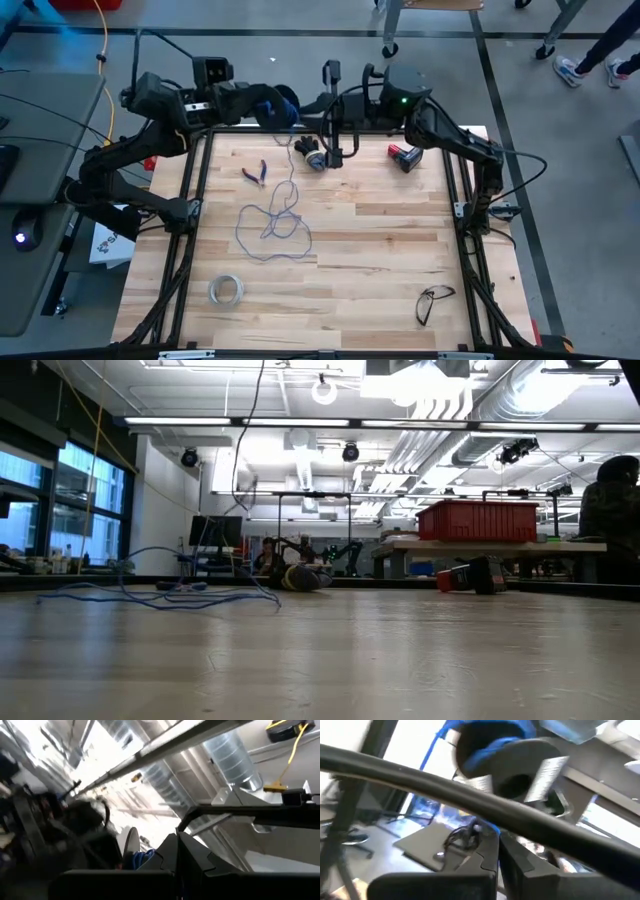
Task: Coil cords
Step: Coil the blue wire onto the black spool
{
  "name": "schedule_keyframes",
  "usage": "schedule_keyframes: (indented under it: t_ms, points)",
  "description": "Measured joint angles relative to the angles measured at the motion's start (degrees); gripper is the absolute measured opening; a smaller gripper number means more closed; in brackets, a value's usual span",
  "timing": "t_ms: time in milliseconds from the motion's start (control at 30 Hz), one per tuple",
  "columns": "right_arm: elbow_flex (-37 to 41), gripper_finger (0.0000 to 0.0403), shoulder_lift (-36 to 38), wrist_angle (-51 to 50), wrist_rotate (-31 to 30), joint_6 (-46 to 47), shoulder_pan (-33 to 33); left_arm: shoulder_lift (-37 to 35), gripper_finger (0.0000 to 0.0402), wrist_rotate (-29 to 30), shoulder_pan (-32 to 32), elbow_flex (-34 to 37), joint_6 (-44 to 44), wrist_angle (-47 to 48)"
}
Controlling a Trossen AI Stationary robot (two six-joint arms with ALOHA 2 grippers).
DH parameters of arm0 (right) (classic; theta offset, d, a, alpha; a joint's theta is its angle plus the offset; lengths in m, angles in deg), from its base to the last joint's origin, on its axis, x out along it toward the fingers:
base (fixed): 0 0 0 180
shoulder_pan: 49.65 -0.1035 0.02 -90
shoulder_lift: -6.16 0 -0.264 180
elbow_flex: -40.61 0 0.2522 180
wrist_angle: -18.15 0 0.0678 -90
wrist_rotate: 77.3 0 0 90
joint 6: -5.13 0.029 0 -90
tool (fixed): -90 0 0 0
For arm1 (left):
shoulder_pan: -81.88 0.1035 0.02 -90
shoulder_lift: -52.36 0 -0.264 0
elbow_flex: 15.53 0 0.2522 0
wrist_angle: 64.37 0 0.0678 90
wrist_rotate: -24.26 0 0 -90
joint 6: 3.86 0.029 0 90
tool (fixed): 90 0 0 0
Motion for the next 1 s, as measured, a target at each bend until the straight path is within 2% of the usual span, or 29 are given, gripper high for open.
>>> schedule_keyframes:
  t_ms: [367, 533, 700, 1000]
  points:
    - [0.02, 0.0000, -0.13, 4.12, -0.56, 1.10, 0.83, -0.09, 0.0000, -2.59, -0.46, 0.01, -1.28, 1.68]
    - [0.02, 0.0000, -0.13, 5.44, 0.74, 3.68, 1.11, -0.04, 0.0000, -1.75, -0.46, 0.03, 1.47, 5.09]
    - [0.02, 0.0000, -0.13, 4.88, 1.22, 4.16, 1.09, -0.11, 0.0000, 0.76, -0.46, 0.03, 3.99, 3.88]
    - [0.02, 0.0000, -0.39, 4.46, 1.35, 5.82, 1.09, 2.33, 0.0000, 0.59, -0.48, -0.01, 5.15, -0.72]
